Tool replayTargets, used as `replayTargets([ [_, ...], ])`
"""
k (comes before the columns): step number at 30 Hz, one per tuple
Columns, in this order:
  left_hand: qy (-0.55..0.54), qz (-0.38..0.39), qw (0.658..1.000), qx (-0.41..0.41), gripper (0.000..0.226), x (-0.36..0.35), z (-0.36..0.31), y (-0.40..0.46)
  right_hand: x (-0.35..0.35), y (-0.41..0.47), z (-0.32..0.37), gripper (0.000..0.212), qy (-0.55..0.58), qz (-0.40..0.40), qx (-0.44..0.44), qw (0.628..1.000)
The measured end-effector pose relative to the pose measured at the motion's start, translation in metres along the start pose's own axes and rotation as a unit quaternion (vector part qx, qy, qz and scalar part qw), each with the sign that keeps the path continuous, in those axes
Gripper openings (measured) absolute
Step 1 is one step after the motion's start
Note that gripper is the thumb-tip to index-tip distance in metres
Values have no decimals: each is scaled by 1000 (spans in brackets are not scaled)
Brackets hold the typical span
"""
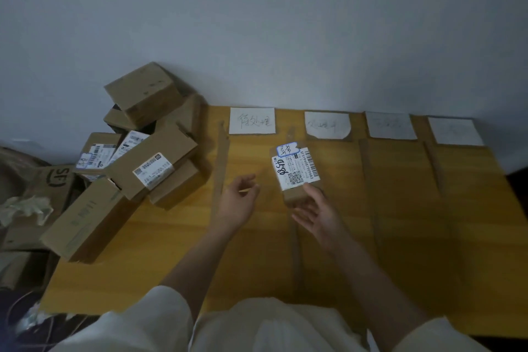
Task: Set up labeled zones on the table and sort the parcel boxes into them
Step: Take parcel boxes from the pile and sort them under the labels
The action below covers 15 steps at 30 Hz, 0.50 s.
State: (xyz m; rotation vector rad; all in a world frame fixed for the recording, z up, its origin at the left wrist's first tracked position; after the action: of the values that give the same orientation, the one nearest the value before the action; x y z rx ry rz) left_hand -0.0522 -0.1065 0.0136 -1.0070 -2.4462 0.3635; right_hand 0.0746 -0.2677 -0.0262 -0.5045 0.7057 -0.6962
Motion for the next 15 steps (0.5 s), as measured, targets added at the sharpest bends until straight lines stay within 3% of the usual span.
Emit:
replayTargets([
  [5,35,19,999,27,30,-72,-12,-2,81,-13,27,19,30,-48,-3,998],
  [12,166,91,981,33,40,-172,-32,-6,198,-31,63,29,100,-130,20,986],
  [15,208,125,970,30,44,-213,-41,-5,249,-43,82,45,122,-169,43,977],
])
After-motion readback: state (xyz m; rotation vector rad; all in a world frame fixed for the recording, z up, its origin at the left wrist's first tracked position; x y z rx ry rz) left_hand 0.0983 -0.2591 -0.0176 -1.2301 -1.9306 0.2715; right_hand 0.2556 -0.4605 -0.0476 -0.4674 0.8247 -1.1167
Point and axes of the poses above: each hand's wrist, its own y-axis towards the middle knuckle, its own x-axis out of the back of the hand, z = x × y, the point moved 9 cm from there along y, towards the middle knuckle, and after that the axes turned 9 degrees about z, right-handed, at the moved point
